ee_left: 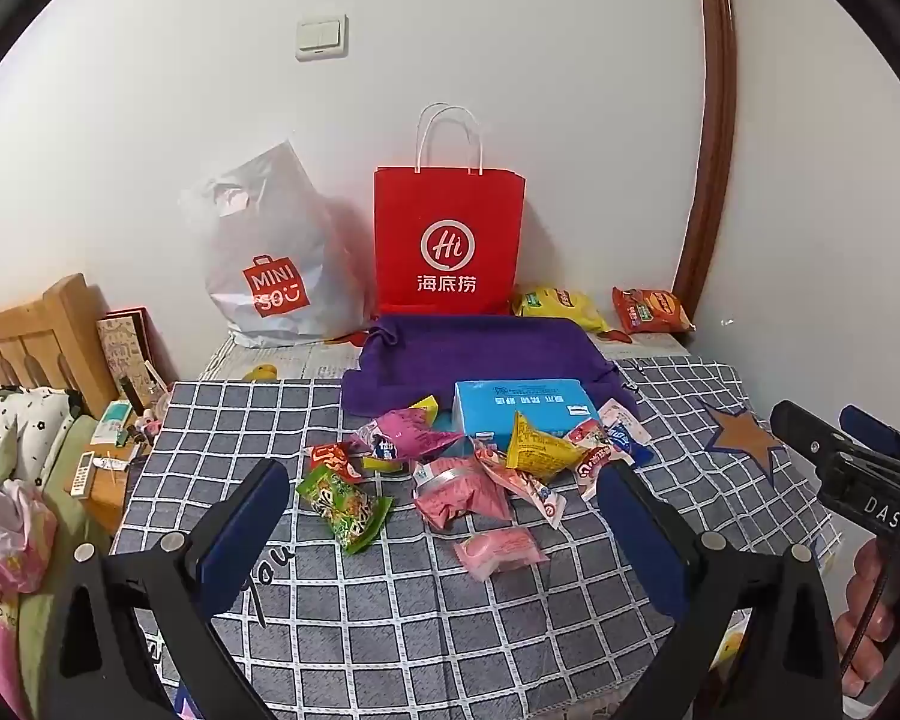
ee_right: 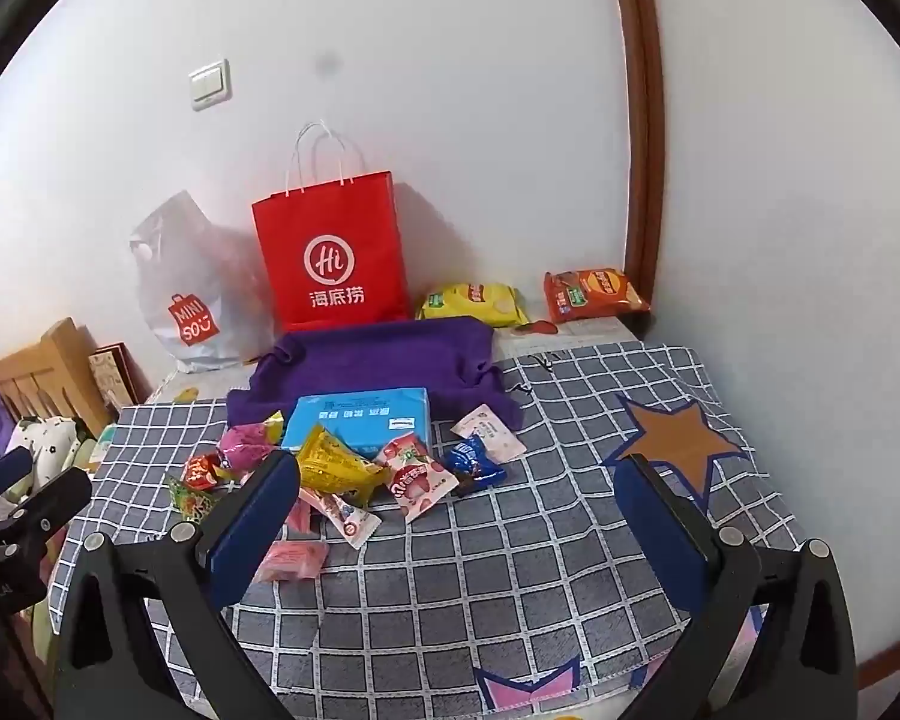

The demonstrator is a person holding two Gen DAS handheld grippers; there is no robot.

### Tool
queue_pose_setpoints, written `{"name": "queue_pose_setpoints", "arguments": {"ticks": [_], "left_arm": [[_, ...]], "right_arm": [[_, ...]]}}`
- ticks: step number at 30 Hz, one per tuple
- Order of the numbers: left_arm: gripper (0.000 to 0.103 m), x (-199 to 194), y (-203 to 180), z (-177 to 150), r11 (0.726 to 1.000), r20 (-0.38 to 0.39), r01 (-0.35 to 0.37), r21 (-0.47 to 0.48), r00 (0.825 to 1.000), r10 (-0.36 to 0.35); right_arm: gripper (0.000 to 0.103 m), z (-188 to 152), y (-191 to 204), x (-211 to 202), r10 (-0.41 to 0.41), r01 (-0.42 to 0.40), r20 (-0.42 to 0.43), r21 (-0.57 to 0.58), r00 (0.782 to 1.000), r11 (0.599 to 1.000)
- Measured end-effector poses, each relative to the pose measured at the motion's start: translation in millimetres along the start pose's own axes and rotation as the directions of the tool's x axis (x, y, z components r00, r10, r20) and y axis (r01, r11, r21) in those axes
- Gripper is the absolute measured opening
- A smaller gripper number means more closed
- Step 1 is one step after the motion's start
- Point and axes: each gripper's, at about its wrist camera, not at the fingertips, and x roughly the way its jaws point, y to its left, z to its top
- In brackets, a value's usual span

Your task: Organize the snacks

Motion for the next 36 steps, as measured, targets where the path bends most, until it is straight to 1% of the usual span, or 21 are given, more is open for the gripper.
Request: {"name": "queue_pose_setpoints", "arguments": {"ticks": [2, 4, 9, 15, 17, 22, 28, 36], "left_arm": [[0.103, -1, 1, 0, 1.0, 0.001, 0.001, -0.004, 1.0, -0.001], [0.103, -1, 1, 1, 1.0, 0.001, 0.002, -0.005, 1.0, -0.002], [0.103, -2, 1, 1, 1.0, 0.002, 0.0, -0.006, 1.0, 0.0], [0.103, -1, 0, 2, 1.0, 0.002, 0.001, -0.007, 1.0, -0.001], [0.103, -1, 1, 2, 1.0, 0.002, 0.0, -0.006, 1.0, 0.0], [0.103, -1, 1, 1, 1.0, 0.001, 0.0, -0.006, 1.0, 0.0], [0.103, -2, 2, 1, 1.0, 0.002, 0.002, -0.007, 1.0, -0.002], [0.103, -2, 1, 1, 1.0, 0.002, 0.002, -0.008, 1.0, -0.001]], "right_arm": [[0.103, 1, -2, -1, -0.01, 0.01, -0.003, -0.019, 1.0, 1.0], [0.103, -3, -1, -1, -0.007, 0.007, 0.0, -0.026, 1.0, 1.0], [0.103, 2, 0, 0, 0.007, -0.006, 0.005, -0.03, 1.0, 1.0], [0.103, 2, 1, -5, 0.016, -0.015, 0.032, -0.026, 0.999, 1.0], [0.103, 1, 3, -7, 0.024, -0.023, 0.058, -0.024, 0.998, 0.999], [0.103, 1, 6, -8, 0.033, -0.031, 0.076, -0.028, 0.997, 0.999], [0.103, 0, 7, -8, 0.034, -0.032, 0.062, -0.027, 0.998, 0.999], [0.103, 1, 9, -10, 0.037, -0.036, 0.066, -0.029, 0.997, 0.999]]}}
